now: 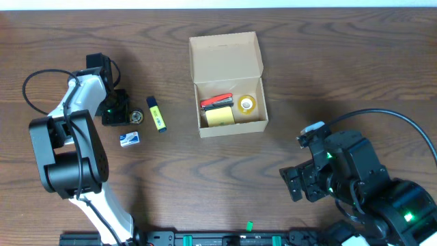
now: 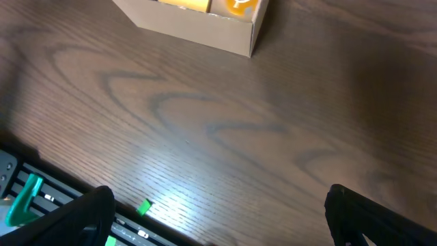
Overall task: Pack container
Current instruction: 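Lower the left gripper onto the correction tape dispenser and grasp it, then carry the correction tape dispenser over the box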
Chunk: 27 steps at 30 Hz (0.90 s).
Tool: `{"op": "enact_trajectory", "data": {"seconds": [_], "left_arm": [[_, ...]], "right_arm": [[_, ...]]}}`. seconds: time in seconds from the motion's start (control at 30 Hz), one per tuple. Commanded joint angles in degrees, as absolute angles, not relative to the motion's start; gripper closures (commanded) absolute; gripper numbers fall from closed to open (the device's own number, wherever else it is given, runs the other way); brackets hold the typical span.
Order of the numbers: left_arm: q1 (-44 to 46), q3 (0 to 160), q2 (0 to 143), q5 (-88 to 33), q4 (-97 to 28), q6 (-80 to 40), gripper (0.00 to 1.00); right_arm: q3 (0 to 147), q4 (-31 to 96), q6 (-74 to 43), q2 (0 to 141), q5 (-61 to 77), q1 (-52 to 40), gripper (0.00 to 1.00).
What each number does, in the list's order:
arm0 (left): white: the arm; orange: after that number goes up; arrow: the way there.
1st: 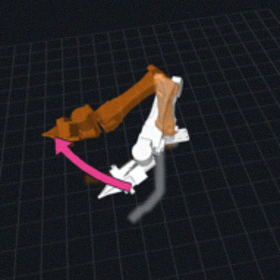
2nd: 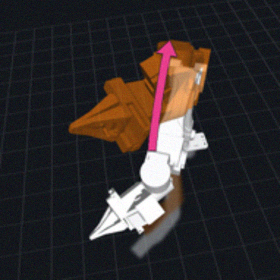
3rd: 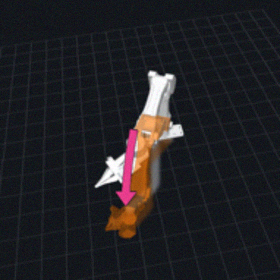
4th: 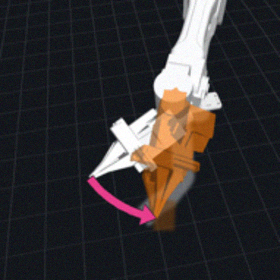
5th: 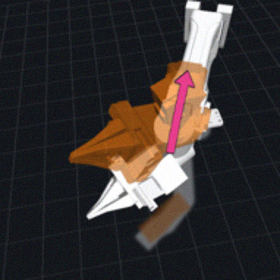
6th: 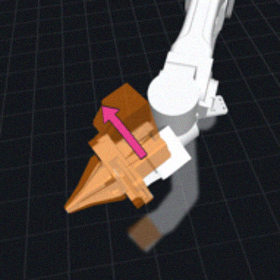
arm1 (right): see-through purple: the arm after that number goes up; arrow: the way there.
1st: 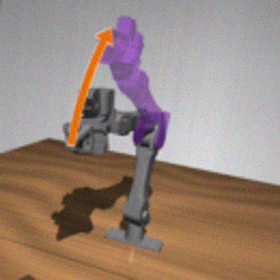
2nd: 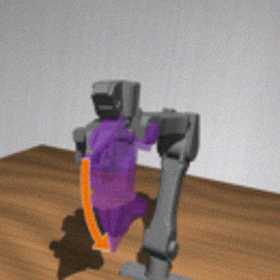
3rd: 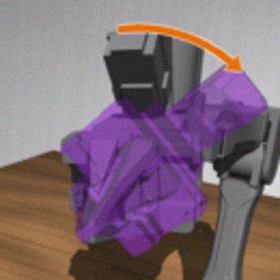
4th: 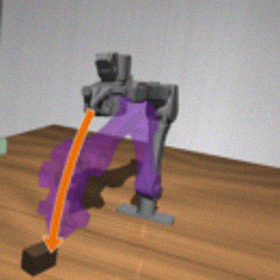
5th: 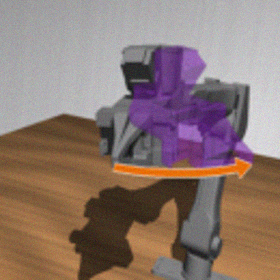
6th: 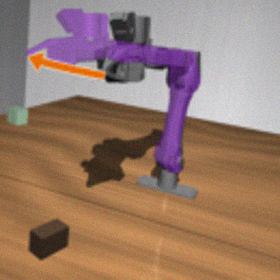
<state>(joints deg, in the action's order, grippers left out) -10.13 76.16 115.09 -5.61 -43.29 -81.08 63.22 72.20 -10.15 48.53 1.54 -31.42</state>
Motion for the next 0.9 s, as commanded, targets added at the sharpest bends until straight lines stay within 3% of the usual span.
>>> {"op": "enact_trajectory", "data": {"seconds": [0.0,0.17,0.27,0.87], "left_arm": [[-10.48,77.38,116.05,-4.49,-43.7,-81.52,0.65],[-10.48,77.43,116.05,-4.51,-44.95,-82.59,0.78],[-10.48,77.8,116.05,-4.51,-47.2,-82.81,0.95],[-8.21,94.98,116.05,-3.11,-60.2,-84.12,0.94]], "right_arm": [[63.09,72.25,-10.22,48.38,1.54,-31.81,0.01],[63.09,72.27,-10.22,48.38,1.54,-31.81,0.01],[63.09,72.27,-10.22,48.38,1.54,-31.81,0.01],[63.09,72.27,-10.22,48.38,1.54,-31.81,0.01]]}}
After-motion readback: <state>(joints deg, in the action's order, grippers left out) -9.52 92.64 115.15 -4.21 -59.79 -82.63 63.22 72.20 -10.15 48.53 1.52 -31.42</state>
